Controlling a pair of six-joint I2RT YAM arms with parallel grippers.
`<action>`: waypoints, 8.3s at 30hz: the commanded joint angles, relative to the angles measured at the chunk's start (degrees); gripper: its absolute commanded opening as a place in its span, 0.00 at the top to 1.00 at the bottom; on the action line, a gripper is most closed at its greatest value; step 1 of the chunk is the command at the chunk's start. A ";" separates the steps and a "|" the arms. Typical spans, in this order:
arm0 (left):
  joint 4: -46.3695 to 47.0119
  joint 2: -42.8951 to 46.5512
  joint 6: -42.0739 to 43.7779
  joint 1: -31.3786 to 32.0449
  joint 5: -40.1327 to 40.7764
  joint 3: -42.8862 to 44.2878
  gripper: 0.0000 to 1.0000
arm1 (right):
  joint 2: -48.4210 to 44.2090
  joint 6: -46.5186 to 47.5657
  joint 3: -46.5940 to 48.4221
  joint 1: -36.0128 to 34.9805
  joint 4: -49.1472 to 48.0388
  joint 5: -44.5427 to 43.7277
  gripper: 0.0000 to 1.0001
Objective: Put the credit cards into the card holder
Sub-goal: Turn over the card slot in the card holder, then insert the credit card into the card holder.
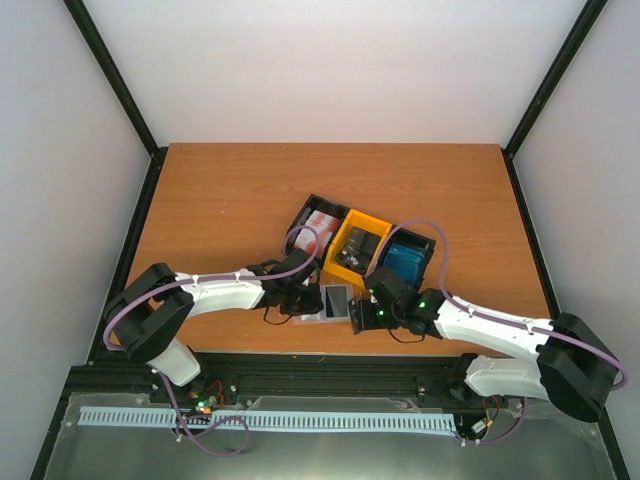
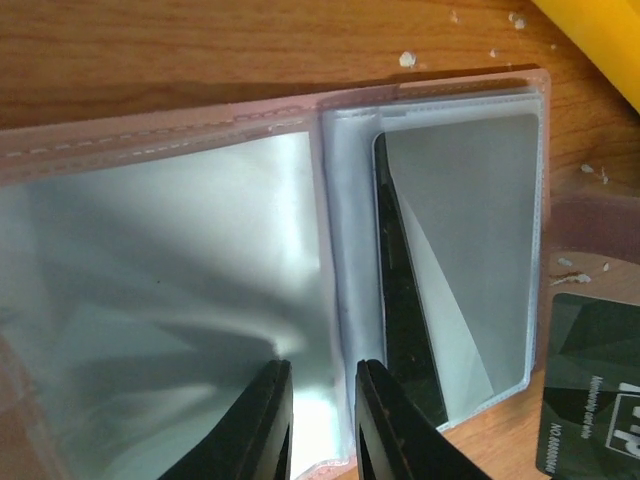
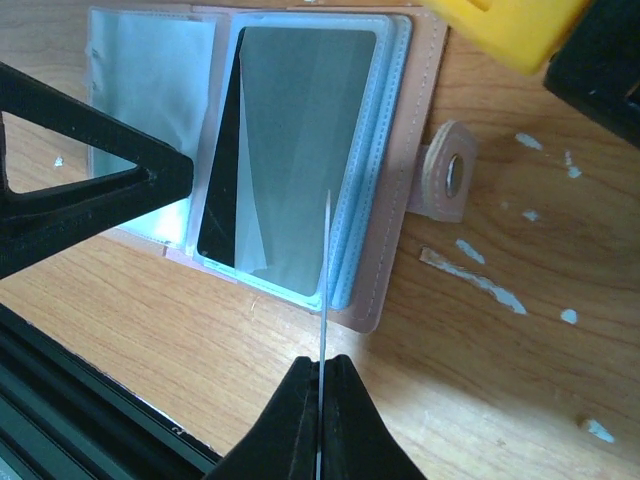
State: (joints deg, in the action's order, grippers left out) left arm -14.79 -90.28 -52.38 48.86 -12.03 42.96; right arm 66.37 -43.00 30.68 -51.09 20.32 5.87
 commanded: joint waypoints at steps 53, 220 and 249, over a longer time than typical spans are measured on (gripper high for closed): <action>-5.98 3.95 -3.67 0.56 7.62 0.98 0.81 | 2.39 -1.75 -0.38 -0.06 -13.96 7.76 0.97; -6.30 9.79 -10.63 -0.34 14.73 -8.12 0.63 | 22.38 -5.56 13.21 -8.06 -12.44 -7.55 0.53; 2.41 37.63 2.97 -9.93 4.17 -7.54 0.00 | -0.67 24.80 30.54 14.19 20.90 -13.80 0.27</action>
State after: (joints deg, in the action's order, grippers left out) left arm -15.62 -52.62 -53.34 40.51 -2.37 32.97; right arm 64.97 -20.56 58.61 -39.46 38.22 -10.94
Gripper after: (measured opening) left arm 0.996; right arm 0.732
